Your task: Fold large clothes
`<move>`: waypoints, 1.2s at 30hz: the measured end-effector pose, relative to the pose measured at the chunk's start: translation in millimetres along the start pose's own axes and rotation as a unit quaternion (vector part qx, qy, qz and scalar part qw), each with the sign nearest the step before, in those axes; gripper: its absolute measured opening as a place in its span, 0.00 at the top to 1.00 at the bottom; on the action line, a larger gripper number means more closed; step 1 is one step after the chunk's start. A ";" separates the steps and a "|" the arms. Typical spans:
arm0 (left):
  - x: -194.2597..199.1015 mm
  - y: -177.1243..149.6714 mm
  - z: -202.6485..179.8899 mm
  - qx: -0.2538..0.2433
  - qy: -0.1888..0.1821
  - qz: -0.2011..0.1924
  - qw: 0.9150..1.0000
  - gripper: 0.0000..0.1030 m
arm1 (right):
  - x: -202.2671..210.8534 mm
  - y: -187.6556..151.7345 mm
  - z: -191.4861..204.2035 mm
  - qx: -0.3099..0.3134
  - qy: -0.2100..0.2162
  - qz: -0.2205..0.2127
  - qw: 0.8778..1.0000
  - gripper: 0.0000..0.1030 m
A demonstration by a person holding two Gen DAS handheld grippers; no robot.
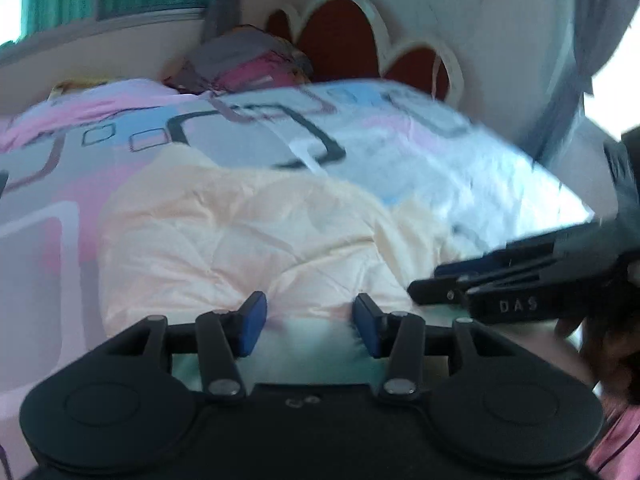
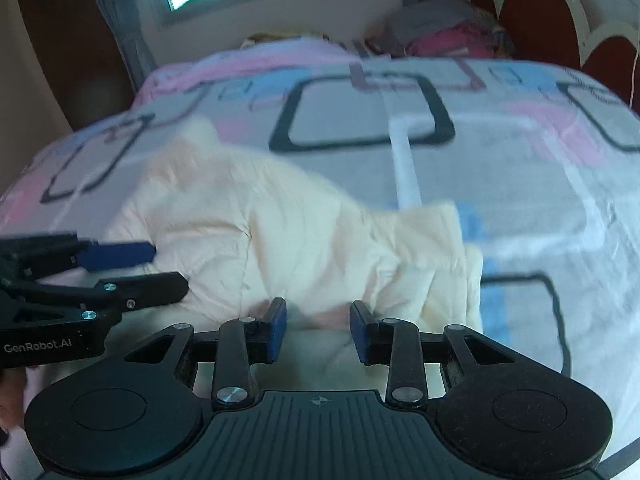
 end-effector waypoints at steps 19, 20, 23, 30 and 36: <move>95.8 -88.2 -25.5 0.049 -0.036 0.020 0.998 0.55 | 79.9 -94.5 25.9 0.072 0.016 0.064 0.995 0.67; 96.0 -93.0 -25.6 0.058 -0.037 0.021 0.997 0.55 | 76.6 -99.9 25.5 0.069 0.014 0.067 0.995 0.67; 88.3 -105.7 -26.2 0.056 -0.029 0.031 0.998 0.55 | 65.6 -112.3 23.4 0.060 0.013 0.073 0.995 0.68; 74.4 -112.6 -24.4 0.043 -0.019 0.051 0.998 0.55 | 56.5 -111.7 21.5 0.061 0.019 0.090 0.994 0.67; 99.1 -69.4 6.8 0.073 -0.007 -0.007 0.997 0.55 | 99.9 -42.8 20.4 0.039 0.031 -0.003 0.999 0.67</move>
Point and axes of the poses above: each gripper's, at about its wrist camera, not at the fingertips, and x roughly against the way its jaws point, z to its left, y to its top, the point moved 8 cm from there along -x, roughly the way its jaws point, and after that the axes turned 1 degree about x, right-handed, at the moved point
